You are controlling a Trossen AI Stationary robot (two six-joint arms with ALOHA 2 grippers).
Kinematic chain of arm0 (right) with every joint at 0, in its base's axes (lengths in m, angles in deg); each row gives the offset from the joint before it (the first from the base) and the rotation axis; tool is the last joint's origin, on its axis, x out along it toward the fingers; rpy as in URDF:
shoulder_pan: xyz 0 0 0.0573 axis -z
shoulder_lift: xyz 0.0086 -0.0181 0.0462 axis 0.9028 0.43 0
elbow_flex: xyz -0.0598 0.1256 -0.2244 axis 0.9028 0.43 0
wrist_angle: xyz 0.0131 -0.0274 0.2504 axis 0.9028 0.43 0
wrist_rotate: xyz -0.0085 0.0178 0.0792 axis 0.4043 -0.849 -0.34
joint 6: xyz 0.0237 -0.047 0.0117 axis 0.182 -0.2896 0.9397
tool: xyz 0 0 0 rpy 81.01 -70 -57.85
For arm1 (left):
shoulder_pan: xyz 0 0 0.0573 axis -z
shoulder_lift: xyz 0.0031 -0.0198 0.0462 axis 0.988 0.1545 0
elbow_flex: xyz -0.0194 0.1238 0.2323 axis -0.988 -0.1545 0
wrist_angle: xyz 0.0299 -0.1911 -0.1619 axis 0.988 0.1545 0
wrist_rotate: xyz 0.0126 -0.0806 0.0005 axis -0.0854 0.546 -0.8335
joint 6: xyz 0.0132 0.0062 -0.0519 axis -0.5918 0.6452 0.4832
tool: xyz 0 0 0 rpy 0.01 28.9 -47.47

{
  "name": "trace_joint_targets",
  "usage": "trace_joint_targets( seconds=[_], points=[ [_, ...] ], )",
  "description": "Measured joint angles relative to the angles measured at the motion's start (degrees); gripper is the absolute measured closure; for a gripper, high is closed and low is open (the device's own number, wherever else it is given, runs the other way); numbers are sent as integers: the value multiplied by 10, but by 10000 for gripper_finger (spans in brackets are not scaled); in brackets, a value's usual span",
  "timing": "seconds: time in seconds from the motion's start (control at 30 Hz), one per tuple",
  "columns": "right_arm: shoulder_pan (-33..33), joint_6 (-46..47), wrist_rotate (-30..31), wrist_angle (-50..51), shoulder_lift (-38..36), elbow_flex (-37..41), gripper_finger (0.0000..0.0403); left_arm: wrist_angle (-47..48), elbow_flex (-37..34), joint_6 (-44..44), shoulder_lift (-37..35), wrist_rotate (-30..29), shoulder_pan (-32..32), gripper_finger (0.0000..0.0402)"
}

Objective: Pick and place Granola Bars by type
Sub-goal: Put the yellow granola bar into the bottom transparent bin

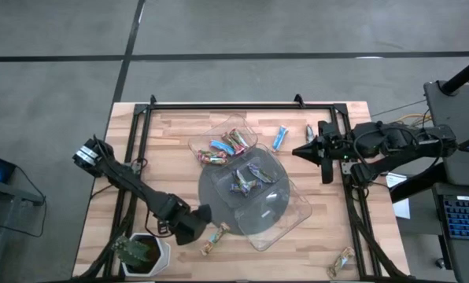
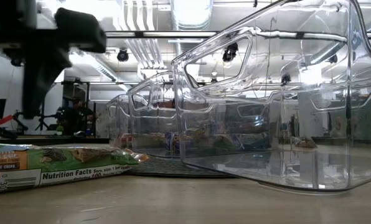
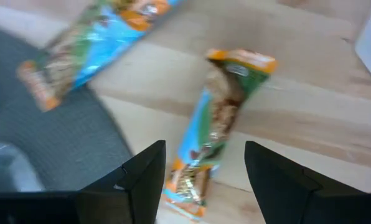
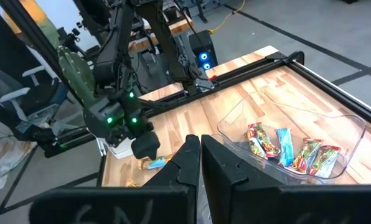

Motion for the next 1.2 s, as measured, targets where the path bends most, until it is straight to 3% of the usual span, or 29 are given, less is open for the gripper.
trace_joint_targets(
  seconds=[0.4,0.73,1.2],
  points=[
    [0,-3,0,0,0,0,394,-21,-34,-83,2,0,1,200],
    [0,-5,11,0,-1,0,394,-80,-38,-83,9,-11,-3,200],
    [0,-5,10,-1,-1,0,394,-78,-43,-81,57,-11,-4,200]
  ],
)
